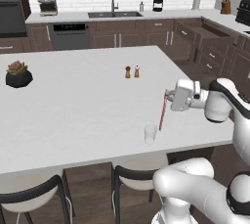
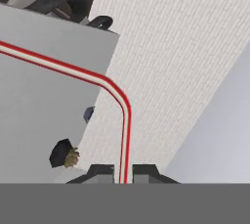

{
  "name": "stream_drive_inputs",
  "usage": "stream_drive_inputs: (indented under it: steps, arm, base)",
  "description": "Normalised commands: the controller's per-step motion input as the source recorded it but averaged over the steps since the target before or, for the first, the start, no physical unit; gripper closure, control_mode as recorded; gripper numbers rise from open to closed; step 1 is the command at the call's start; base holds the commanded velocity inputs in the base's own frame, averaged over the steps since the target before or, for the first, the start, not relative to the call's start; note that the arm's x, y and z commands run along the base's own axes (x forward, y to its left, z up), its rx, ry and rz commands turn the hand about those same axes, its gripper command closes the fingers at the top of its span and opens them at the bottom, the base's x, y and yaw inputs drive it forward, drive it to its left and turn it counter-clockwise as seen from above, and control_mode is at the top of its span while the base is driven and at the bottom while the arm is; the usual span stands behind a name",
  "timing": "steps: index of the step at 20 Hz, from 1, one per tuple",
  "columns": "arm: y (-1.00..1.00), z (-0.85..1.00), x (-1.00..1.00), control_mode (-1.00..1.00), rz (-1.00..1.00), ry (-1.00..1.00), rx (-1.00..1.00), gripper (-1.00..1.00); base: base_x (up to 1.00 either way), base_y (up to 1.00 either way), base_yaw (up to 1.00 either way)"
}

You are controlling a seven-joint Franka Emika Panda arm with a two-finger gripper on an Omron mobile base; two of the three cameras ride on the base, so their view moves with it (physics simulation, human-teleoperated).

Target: Take a straw from the drawer in front and place it inside the glass cup on the dining counter.

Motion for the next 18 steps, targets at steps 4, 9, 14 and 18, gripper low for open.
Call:
stream_drive_inputs:
  steps: [4, 9, 14, 18]
  arm:
    - [-0.05, -0.06, 0.26, -1.0, 0.02, -0.34, 0.05, 1.0]
    - [-0.01, -0.33, 0.3, -1.0, 0.0, -0.27, 0.01, 1.0]
    - [-0.05, -0.54, 0.13, -1.0, 0.0, -0.24, 0.0, 1.0]
    - [-0.02, -0.54, 0.0, -1.0, -0.02, -0.27, -0.01, 1.0]
  base:
    - [0.0, 0.0, 0.0]
    - [0.0, 0.0, 0.0]
    - [0.0, 0.0, 0.0]
    - [0.0, 0.0, 0.0]
